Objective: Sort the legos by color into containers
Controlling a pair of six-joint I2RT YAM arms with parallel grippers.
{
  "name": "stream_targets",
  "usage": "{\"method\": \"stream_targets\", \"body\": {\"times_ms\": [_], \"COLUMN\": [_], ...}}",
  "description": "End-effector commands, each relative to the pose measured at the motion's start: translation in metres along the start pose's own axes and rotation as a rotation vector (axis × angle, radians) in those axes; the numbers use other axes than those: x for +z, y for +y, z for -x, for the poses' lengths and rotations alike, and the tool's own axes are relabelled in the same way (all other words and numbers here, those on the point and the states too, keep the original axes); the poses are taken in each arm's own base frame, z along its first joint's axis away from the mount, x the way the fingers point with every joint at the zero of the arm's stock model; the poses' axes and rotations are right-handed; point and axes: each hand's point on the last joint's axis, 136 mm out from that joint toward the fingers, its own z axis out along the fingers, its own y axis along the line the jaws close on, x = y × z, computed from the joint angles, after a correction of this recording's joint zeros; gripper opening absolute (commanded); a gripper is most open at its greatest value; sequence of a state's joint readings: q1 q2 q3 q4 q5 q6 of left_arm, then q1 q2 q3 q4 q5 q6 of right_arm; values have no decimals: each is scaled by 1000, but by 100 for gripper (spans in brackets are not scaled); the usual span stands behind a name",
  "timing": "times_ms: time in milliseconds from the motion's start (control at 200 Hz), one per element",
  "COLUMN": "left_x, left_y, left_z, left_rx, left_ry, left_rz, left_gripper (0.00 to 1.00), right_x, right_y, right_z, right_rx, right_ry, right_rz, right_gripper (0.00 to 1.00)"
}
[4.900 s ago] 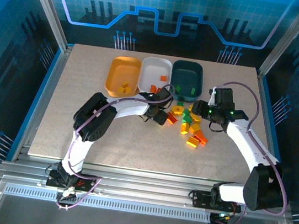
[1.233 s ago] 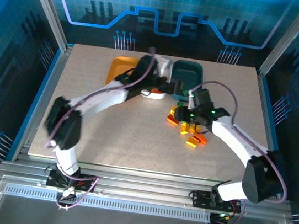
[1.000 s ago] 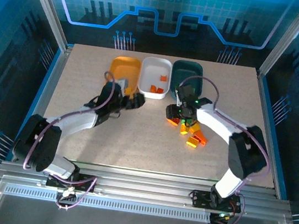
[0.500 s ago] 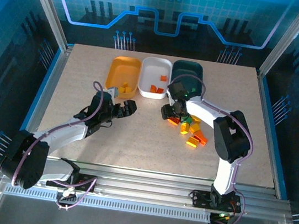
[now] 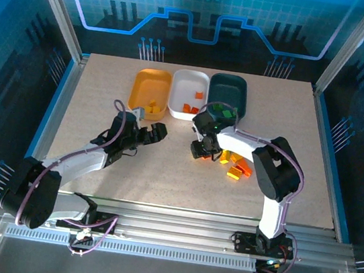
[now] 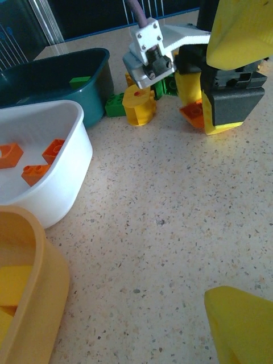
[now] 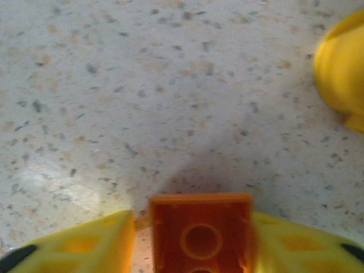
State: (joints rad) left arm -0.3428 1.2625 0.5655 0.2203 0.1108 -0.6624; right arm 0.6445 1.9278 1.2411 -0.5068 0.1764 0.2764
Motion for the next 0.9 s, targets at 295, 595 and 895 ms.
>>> {"method": "stream_targets", "body": {"times_ms": [295,595,895], "left_x": [-93,-75,-58], "left_y": [49,43,21], "left_z": [52,29,3], "left_rx": [-145,-274,-261], "left_ry": [-358,-239,-63], "left_rz": [273,162,28], "left_gripper": [99,99,99], "right_x": [-107,-100,-68], "right_y": [18,9,-16], "right_z": [69,152,212], "right_rx": [40,39,126], "right_ry": [-328,-360,-355], "right_rz": [59,41,84], "right_gripper": [29,32,43]}}
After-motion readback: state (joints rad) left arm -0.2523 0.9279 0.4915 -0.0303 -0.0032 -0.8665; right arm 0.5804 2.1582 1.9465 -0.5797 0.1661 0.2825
